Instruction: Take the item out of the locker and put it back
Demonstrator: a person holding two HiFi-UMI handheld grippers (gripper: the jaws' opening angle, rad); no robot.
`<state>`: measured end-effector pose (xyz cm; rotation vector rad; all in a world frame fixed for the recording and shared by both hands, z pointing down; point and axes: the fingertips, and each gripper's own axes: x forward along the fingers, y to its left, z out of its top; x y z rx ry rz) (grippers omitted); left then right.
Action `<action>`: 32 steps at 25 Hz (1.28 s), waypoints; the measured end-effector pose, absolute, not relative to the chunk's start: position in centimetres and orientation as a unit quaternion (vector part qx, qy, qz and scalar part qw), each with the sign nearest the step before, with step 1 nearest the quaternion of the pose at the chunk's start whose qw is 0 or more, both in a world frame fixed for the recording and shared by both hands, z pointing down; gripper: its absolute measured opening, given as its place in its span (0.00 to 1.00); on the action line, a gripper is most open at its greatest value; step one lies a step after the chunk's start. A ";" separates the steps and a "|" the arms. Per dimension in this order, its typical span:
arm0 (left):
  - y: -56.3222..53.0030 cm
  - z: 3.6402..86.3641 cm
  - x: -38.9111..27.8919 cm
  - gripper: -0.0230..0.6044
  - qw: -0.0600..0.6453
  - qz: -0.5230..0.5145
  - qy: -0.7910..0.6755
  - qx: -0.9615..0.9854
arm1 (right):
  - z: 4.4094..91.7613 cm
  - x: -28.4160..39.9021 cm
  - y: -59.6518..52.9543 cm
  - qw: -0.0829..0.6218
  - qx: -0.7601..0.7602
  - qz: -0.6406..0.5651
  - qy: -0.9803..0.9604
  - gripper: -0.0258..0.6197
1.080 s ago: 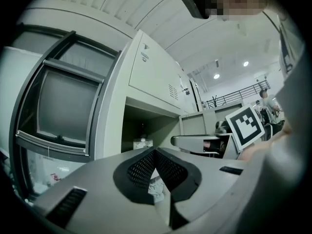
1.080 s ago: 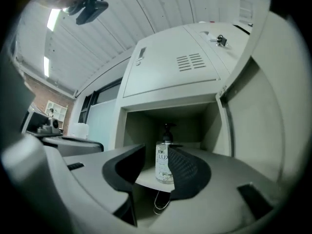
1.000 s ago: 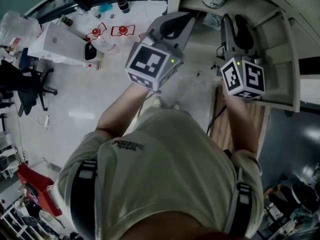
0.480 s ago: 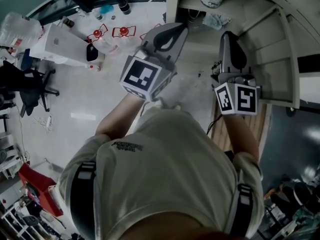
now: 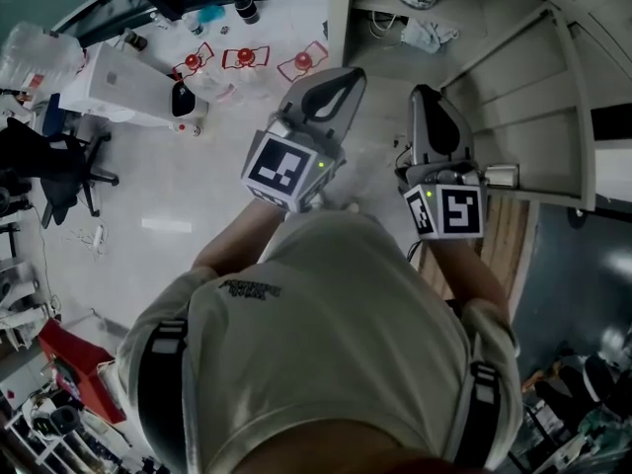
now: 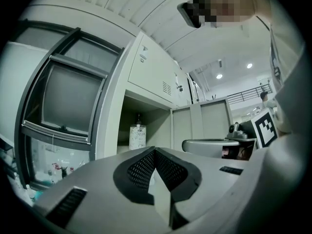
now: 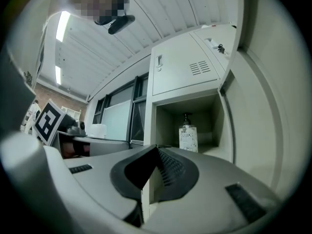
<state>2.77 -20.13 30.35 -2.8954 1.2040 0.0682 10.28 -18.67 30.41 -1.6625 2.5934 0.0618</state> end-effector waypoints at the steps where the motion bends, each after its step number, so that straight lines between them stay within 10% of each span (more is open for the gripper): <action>1: -20.0 30.5 2.8 0.05 -0.001 0.022 0.384 -0.923 | 30.5 10.2 -18.6 0.029 -0.539 0.018 0.842 0.04; 32: -19.4 30.7 2.6 0.05 0.002 0.013 0.380 -0.925 | 30.6 10.0 -18.2 0.023 -0.538 0.018 0.843 0.04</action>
